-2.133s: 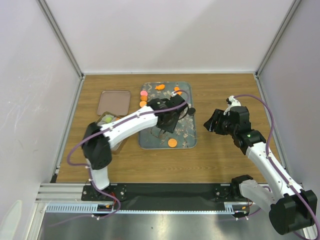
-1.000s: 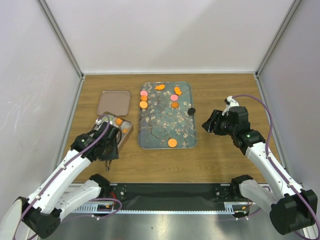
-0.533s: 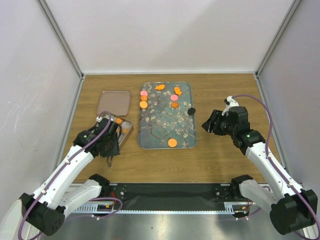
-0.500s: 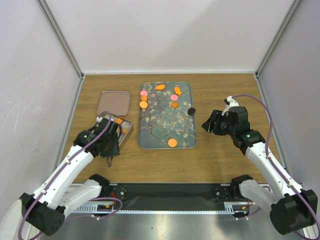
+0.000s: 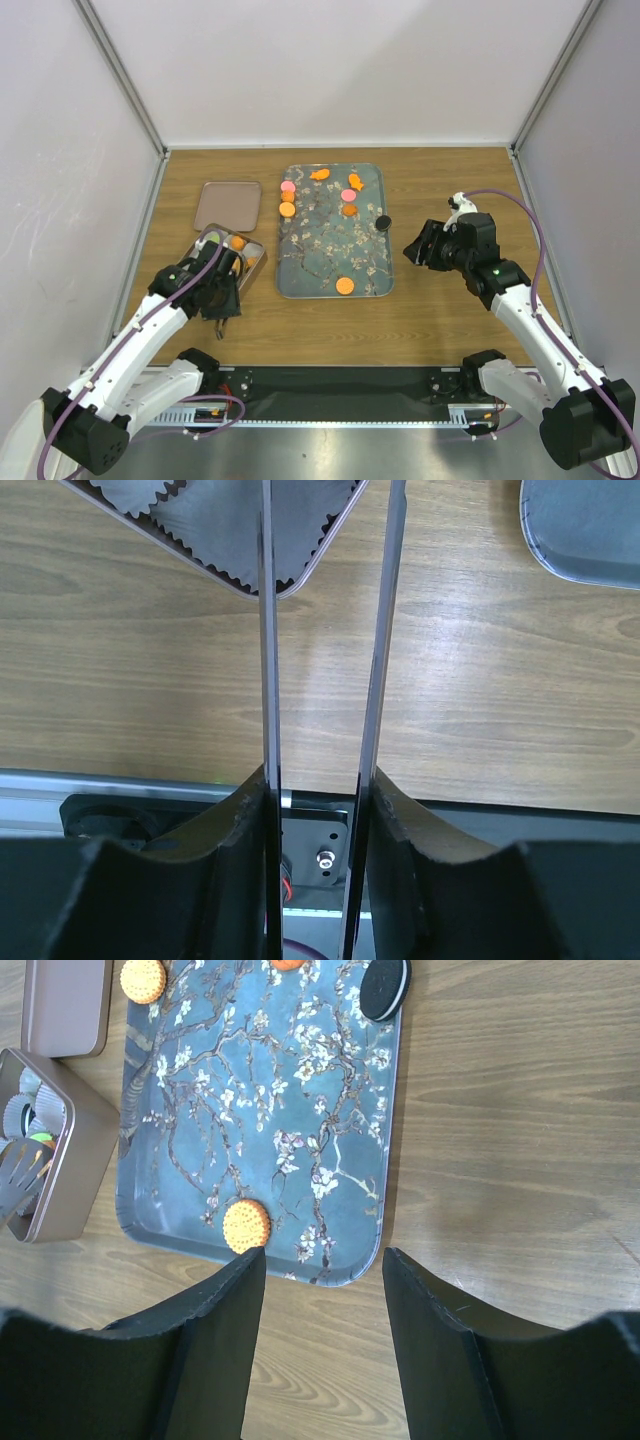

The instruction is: Pack the cookies

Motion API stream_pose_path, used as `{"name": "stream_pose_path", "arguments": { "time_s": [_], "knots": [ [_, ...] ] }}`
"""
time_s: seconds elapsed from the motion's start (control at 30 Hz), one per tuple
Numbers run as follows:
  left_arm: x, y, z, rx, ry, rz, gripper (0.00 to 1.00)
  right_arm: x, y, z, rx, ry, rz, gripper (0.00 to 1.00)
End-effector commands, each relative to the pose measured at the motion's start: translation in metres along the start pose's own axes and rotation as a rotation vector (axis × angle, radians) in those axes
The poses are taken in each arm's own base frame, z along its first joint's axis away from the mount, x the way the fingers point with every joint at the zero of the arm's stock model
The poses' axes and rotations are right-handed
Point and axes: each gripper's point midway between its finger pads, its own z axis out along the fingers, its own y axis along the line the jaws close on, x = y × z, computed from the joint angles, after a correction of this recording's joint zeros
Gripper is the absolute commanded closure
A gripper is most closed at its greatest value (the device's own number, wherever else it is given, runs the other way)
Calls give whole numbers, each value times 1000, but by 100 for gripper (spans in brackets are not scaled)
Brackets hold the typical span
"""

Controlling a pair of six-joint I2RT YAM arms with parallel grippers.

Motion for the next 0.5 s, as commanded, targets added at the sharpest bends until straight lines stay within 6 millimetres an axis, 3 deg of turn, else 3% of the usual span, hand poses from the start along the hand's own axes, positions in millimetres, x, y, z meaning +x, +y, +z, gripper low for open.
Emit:
{"name": "stream_pose_path", "arguments": {
  "time_s": [0.0,0.47],
  "knots": [
    [-6,-7,-1,37,-21,-13,59,-6,7,-2,-24,-27,-14,43],
    [-4,-5,-2,36,-25,-21,54,-5,6,-1,-22,-23,-14,44]
  ]
}}
